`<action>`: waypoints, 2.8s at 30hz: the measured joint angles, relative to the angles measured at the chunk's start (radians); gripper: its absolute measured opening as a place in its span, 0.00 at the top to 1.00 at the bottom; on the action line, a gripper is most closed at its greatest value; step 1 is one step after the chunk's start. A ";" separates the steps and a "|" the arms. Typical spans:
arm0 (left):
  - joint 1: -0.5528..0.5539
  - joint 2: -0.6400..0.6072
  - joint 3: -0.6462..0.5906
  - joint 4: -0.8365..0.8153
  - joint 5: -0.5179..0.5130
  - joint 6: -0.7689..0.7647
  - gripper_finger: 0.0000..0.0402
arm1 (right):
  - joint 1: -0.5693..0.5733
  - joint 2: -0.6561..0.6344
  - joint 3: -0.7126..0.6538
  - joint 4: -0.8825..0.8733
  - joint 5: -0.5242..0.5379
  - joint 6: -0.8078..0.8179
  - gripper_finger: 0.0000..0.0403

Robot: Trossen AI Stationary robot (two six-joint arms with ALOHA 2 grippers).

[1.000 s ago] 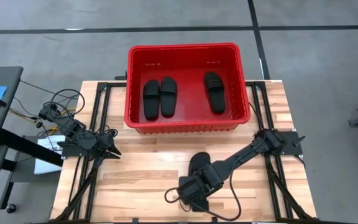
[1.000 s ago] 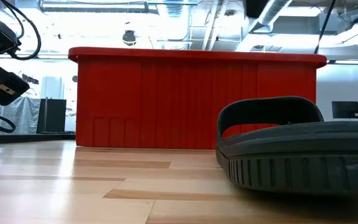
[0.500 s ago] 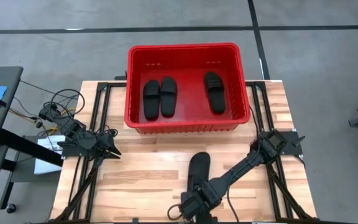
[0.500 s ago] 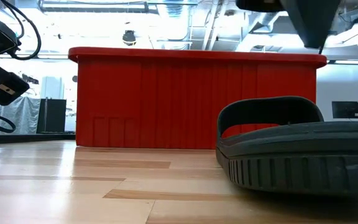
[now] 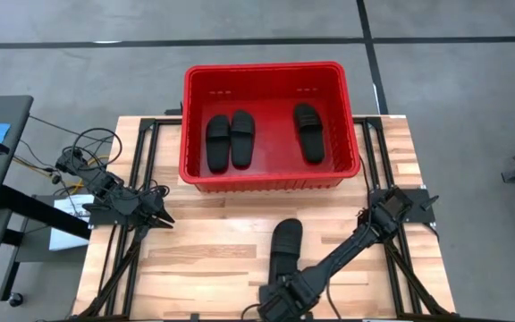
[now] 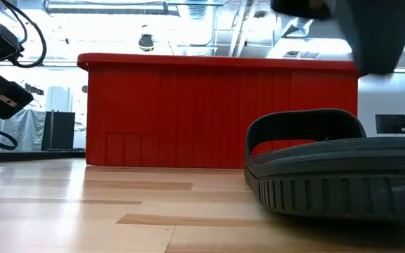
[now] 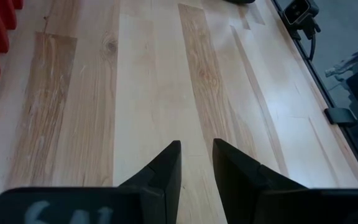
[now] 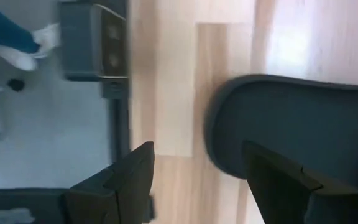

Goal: Pick and place slides into bin
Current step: Put the black slides into the red box

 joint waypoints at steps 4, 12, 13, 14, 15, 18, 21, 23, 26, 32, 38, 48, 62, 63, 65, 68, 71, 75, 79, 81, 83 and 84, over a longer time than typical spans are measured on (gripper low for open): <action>0.000 0.000 0.000 0.000 0.000 0.000 0.80 | 0.000 0.000 0.000 0.011 0.014 0.007 0.42; 0.000 0.000 0.000 0.000 0.000 0.000 0.80 | -0.001 0.000 0.000 0.008 0.040 0.026 0.42; 0.000 0.000 0.000 0.000 0.000 0.000 0.80 | -0.001 0.000 0.000 0.009 0.040 0.031 0.42; 0.000 0.000 0.000 0.000 0.000 0.000 0.80 | -0.001 0.000 0.000 0.013 0.041 0.039 0.42; 0.000 0.000 0.000 0.000 0.000 0.000 0.80 | -0.001 0.000 0.000 0.016 0.041 0.049 0.42; 0.000 0.000 0.000 0.000 0.000 0.000 0.80 | 0.001 0.000 0.000 0.016 0.062 0.072 0.42; 0.000 0.000 0.000 0.000 0.000 0.000 0.80 | 0.001 0.000 0.000 0.016 0.066 0.087 0.42; 0.000 0.000 0.000 0.000 0.000 0.000 0.80 | 0.000 0.000 0.000 0.016 0.068 0.098 0.42; 0.000 0.000 0.000 0.000 0.000 0.000 0.80 | 0.001 0.000 0.000 0.016 0.086 0.121 0.42; 0.000 0.000 0.000 0.000 0.000 0.000 0.80 | 0.003 0.000 0.000 0.015 0.090 0.155 0.42; 0.000 0.000 0.000 0.000 0.000 0.000 0.80 | 0.021 0.071 0.002 0.032 0.031 0.152 0.42; 0.000 0.000 0.000 0.000 0.002 0.000 0.80 | 0.044 0.145 0.007 0.009 0.042 0.157 0.42; 0.000 0.000 0.000 0.000 0.002 0.000 0.80 | 0.023 0.153 0.004 0.007 0.131 0.212 0.42; 0.000 0.000 0.000 0.000 0.002 0.000 0.80 | 0.019 0.153 0.004 0.005 0.134 0.212 0.42; 0.000 0.000 0.000 0.000 0.002 0.000 0.80 | 0.015 0.153 0.003 0.004 0.144 0.212 0.44; 0.000 0.000 0.000 0.000 0.002 0.000 0.80 | 0.007 0.153 0.002 -0.005 0.154 0.211 0.49; 0.000 0.000 0.000 0.000 0.002 0.000 0.80 | 0.000 0.160 0.003 -0.017 0.165 0.209 0.58; 0.000 0.000 0.000 0.000 0.002 0.000 0.80 | -0.004 0.181 0.007 -0.029 0.175 0.208 0.75; 0.000 0.000 0.000 0.000 0.001 0.000 0.80 | -0.004 0.186 0.009 -0.016 0.135 0.226 0.94; 0.000 0.000 0.000 0.000 0.001 0.000 0.80 | -0.004 0.186 0.009 -0.011 0.115 0.247 0.96; 0.000 0.000 0.000 0.000 0.001 0.000 0.80 | -0.001 0.186 0.009 -0.008 0.108 0.277 0.96; 0.000 0.000 0.000 0.000 0.001 0.000 0.80 | 0.002 0.186 0.009 -0.008 0.106 0.291 0.97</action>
